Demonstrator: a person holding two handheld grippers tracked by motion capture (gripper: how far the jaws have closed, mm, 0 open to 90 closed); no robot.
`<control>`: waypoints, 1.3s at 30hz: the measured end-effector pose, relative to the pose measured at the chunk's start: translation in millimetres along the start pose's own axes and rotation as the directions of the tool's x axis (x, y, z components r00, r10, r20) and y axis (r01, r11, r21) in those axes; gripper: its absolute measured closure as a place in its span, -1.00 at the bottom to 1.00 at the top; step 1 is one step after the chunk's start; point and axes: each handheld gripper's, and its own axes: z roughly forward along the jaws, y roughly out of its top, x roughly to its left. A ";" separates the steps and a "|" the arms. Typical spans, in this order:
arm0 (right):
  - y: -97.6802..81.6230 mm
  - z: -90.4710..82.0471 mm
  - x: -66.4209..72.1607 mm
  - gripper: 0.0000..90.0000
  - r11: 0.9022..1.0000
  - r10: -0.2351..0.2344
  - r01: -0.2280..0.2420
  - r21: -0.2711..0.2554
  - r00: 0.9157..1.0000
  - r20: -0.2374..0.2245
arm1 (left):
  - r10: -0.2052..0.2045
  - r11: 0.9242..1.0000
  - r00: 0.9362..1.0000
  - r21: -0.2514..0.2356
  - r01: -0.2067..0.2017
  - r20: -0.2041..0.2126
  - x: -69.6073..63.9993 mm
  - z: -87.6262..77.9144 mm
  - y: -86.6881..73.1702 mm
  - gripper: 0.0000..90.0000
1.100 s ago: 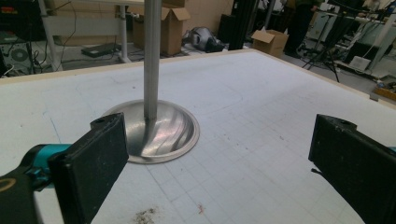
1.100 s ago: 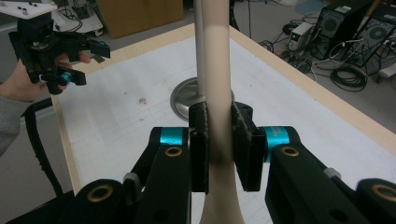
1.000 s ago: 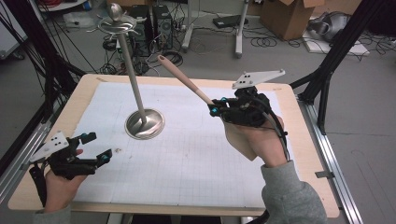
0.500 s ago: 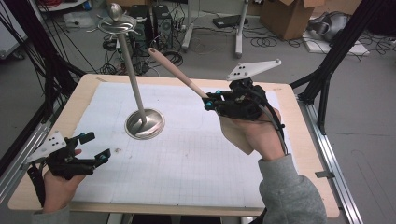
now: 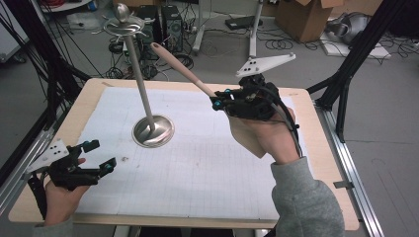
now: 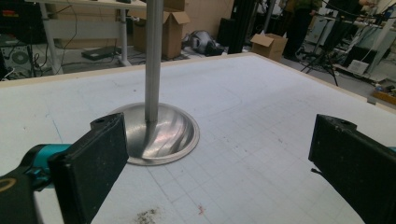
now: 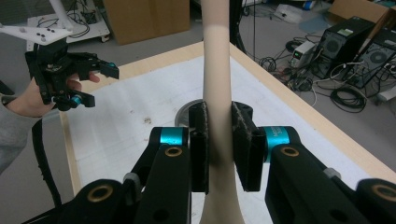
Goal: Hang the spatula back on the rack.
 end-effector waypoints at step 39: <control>16.0 15.7 -7.3 0.75 1.000 0.007 -0.008 -0.030 1.000 -0.007 | 0.002 1.000 1.000 -0.003 -0.002 0.004 -0.5 -2.2 0.4 -0.88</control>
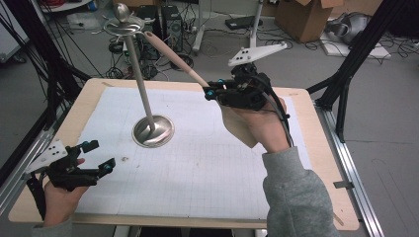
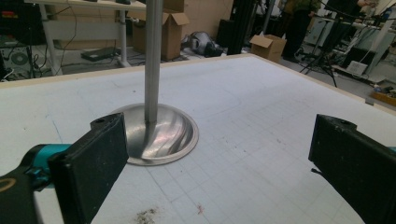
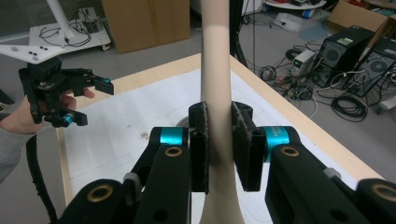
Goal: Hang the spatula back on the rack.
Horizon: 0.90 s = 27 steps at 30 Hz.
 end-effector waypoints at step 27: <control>-6.4 22.3 -3.7 0.75 1.000 0.017 -0.016 0.015 1.000 -0.018 | -0.001 1.000 1.000 -0.004 0.001 -0.002 0.1 -2.4 0.4 -0.88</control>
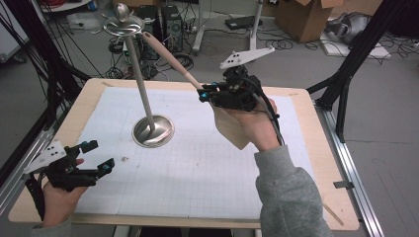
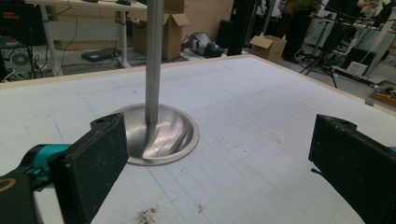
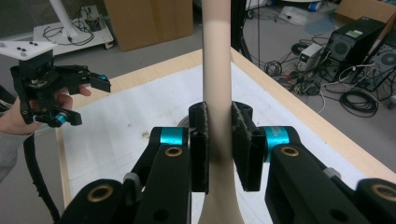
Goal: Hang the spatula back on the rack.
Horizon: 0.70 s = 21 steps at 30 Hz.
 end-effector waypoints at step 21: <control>-5.2 24.5 -0.4 0.75 0.999 0.008 -0.007 0.032 1.000 -0.012 | -0.004 1.000 1.000 0.000 0.004 -0.003 0.3 -2.1 -0.5 -0.88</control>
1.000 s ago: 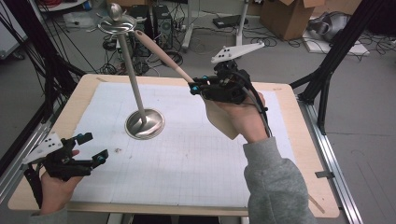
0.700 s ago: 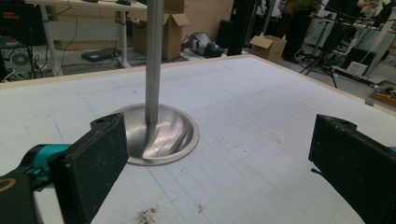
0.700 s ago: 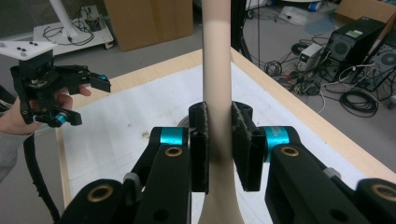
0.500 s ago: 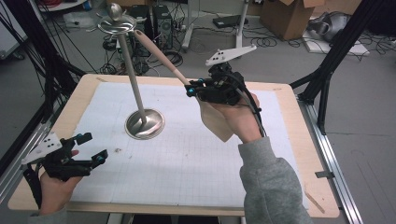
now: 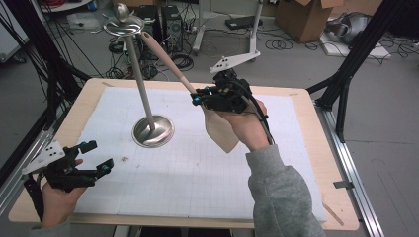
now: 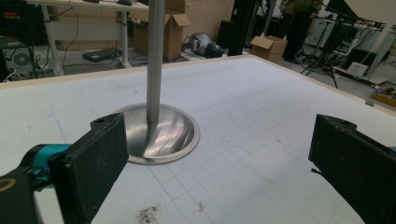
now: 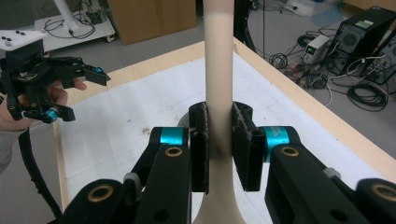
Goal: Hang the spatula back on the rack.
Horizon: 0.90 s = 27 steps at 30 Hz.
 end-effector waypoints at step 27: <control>-2.9 37.6 -0.8 0.75 0.999 -0.007 0.007 0.044 1.000 -0.006 | 0.000 1.000 1.000 0.002 0.000 0.004 -1.1 -0.2 -0.9 -0.88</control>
